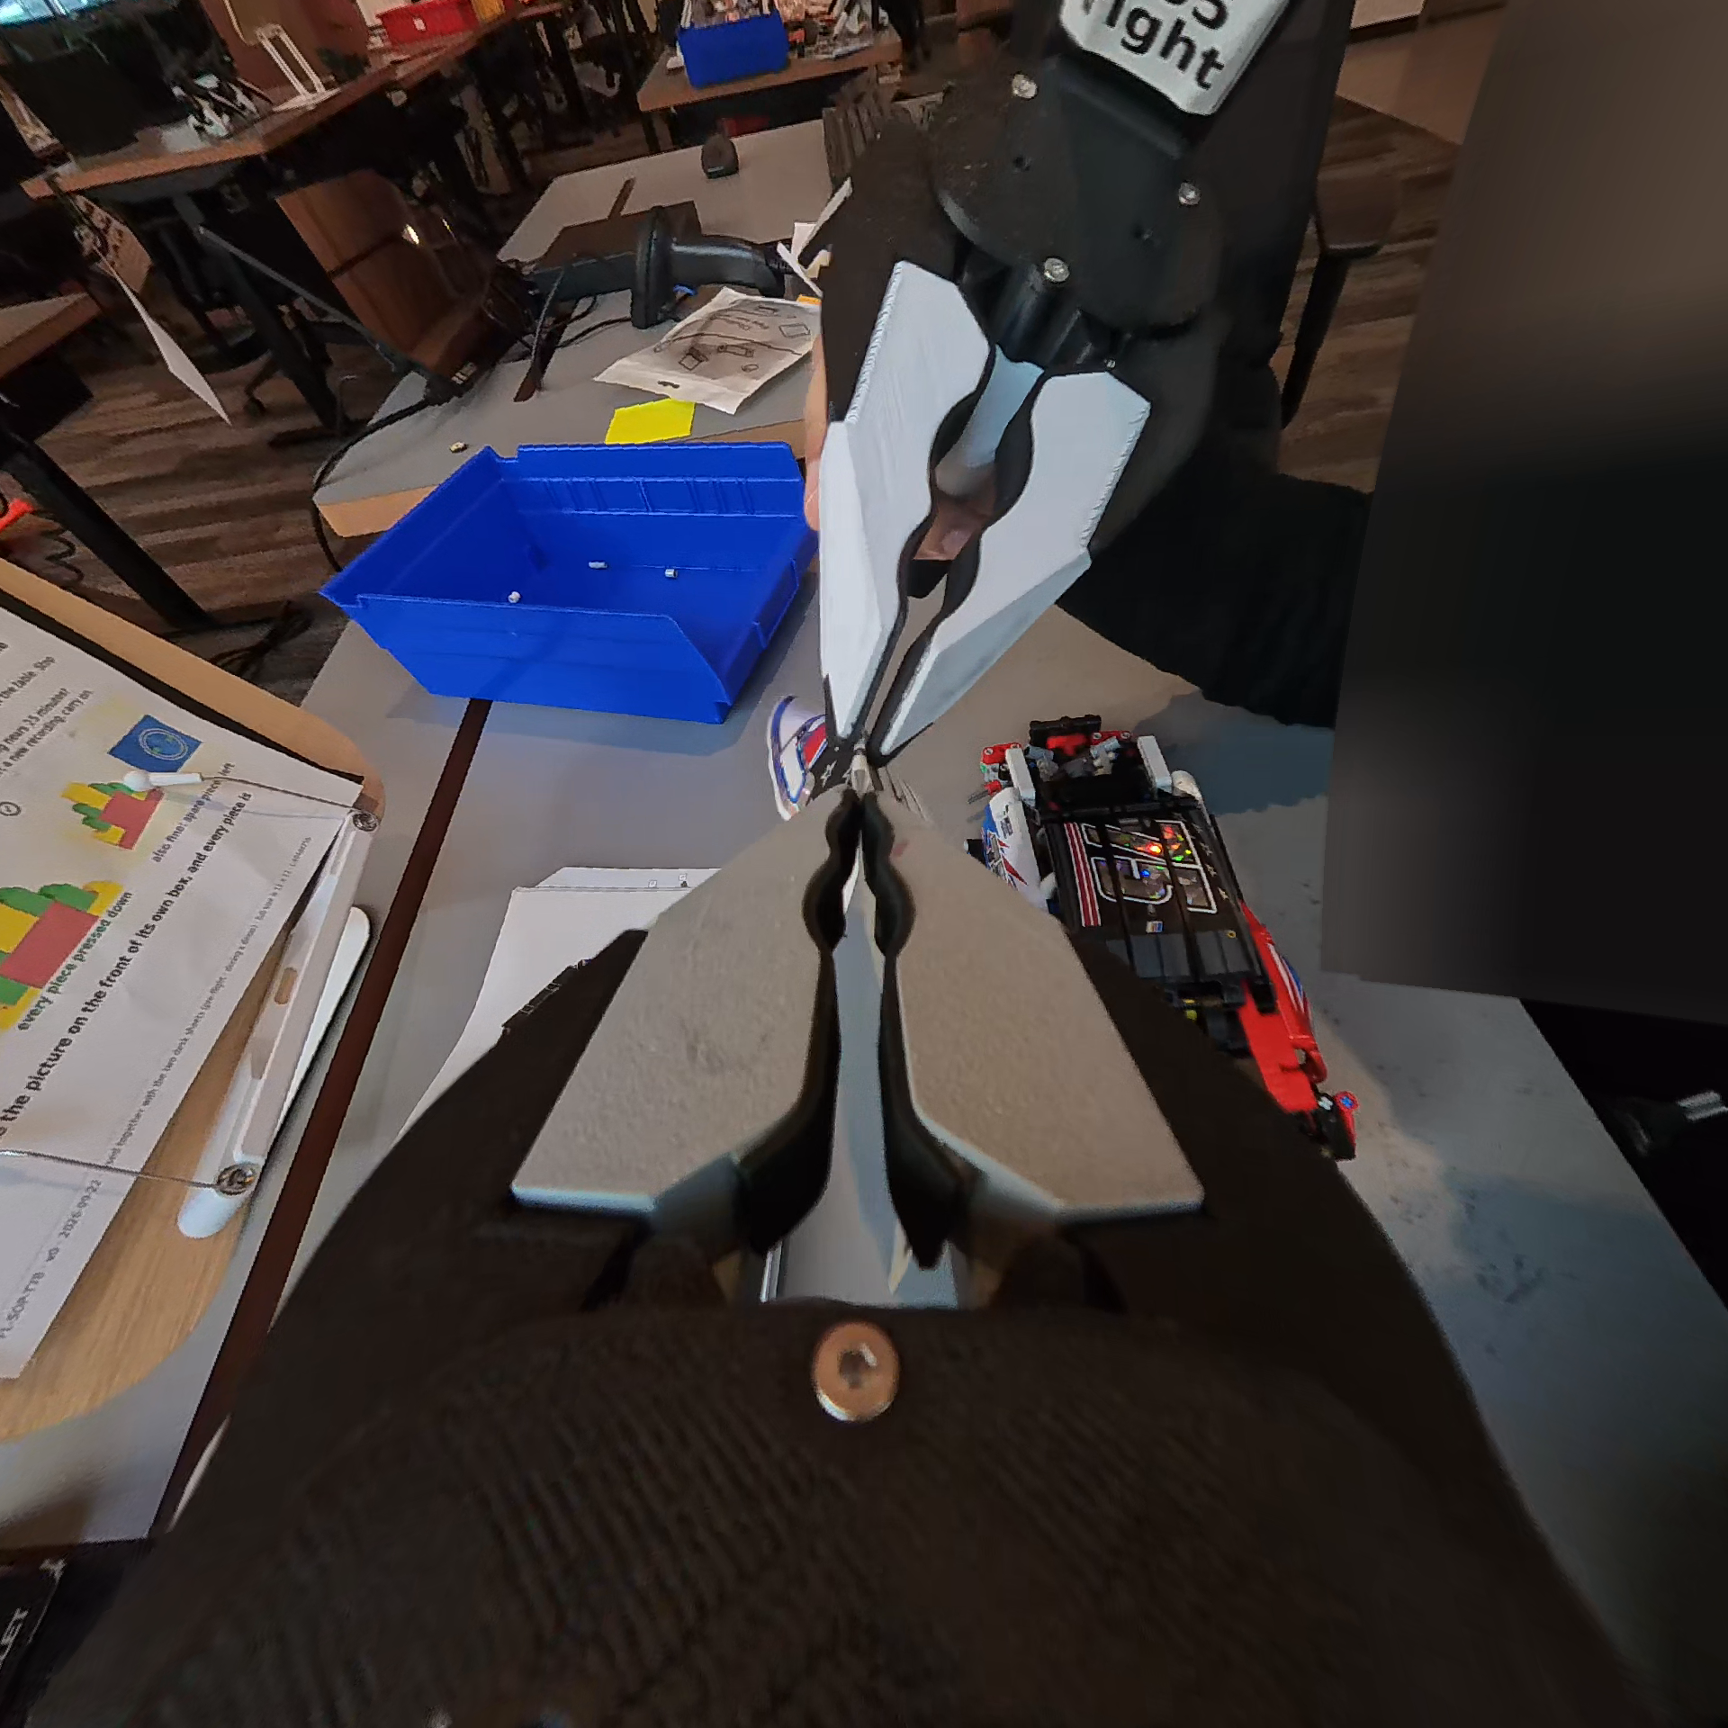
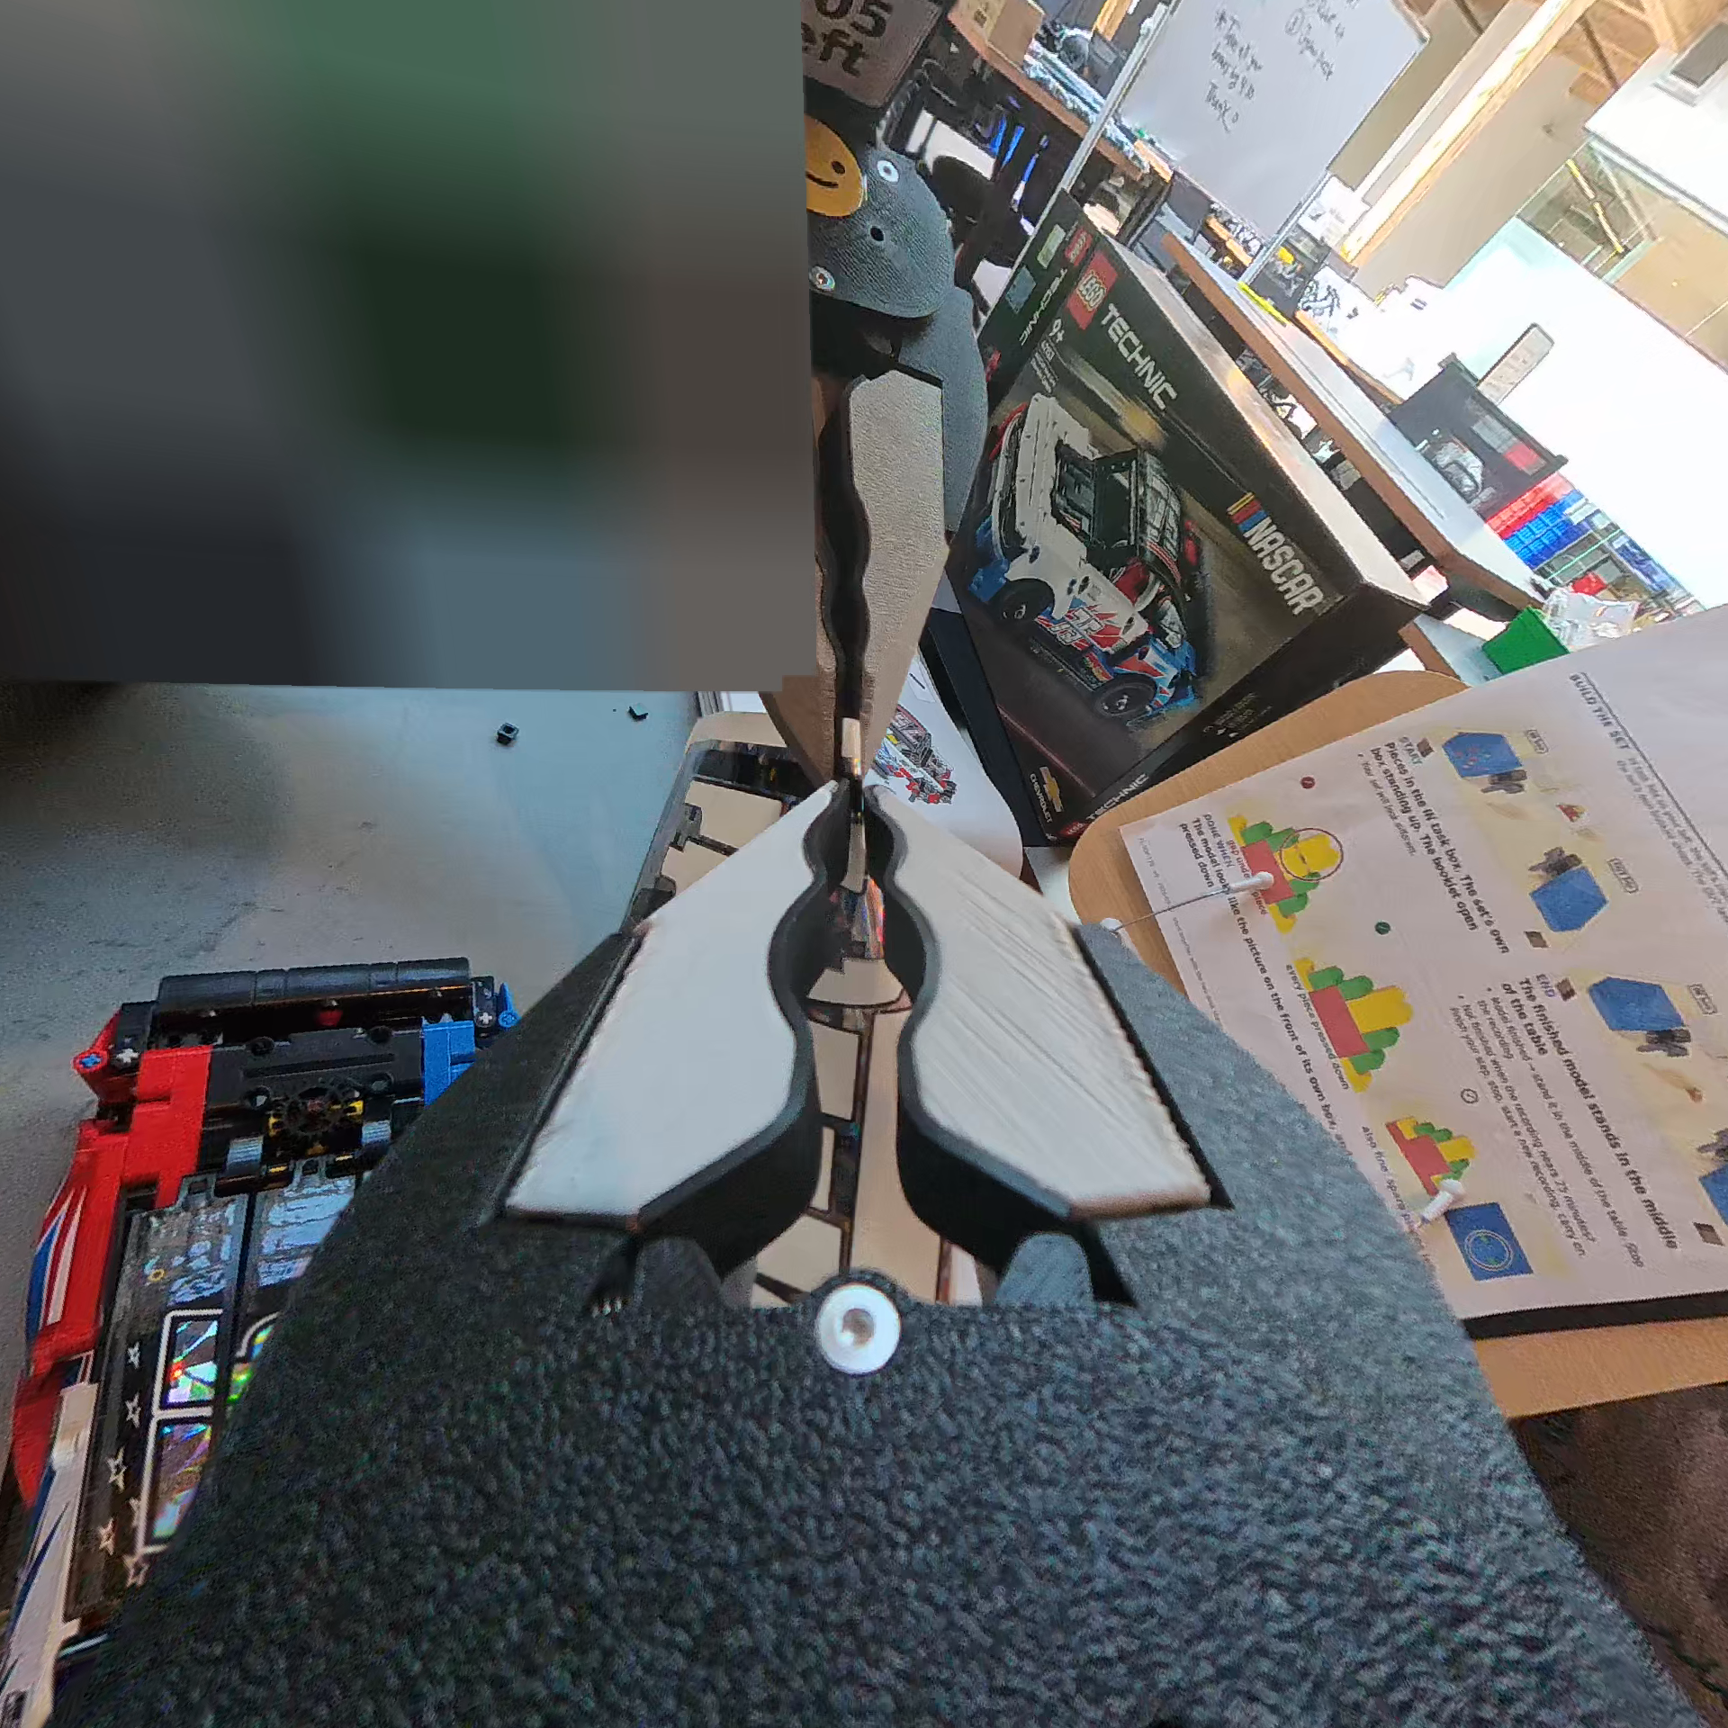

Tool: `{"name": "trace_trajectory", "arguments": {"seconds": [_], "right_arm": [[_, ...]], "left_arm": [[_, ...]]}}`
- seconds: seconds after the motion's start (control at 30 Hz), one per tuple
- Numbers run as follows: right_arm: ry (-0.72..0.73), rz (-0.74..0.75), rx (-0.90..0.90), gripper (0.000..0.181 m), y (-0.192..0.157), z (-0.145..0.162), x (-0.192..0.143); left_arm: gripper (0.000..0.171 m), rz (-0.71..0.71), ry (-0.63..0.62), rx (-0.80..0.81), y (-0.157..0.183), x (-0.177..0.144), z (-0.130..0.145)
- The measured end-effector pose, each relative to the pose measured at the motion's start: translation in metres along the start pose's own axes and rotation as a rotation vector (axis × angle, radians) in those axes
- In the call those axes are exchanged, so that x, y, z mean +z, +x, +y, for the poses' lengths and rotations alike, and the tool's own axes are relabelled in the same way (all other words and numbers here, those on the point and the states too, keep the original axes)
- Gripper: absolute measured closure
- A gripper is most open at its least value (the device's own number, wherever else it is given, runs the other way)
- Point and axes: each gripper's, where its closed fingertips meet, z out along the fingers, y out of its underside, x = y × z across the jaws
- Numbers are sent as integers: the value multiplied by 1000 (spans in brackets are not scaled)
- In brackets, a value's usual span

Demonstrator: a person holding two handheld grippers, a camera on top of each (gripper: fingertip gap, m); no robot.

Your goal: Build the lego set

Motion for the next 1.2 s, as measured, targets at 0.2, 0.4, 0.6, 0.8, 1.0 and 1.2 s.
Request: {"name": "trace_trajectory", "arguments": {"seconds": [0.2,0.4,0.6,0.8,1.0,1.2], "right_arm": [[-35,52,-52,181,5,5,3],[-66,133,-151,181,13,9,6],[-91,236,-338,181,18,8,7],[-84,240,-315,181,21,9,5],[-94,245,-296,181,24,11,6],[-82,233,-266,181,24,11,5]], "left_arm": [[171,10,-4,-106,-6,1,3],[171,37,27,-272,-15,3,5],[171,88,83,-370,-18,1,2],[171,123,119,-405,-19,2,-2],[166,146,144,-428,-20,2,-5],[164,144,151,-423,-19,0,-8]]}}
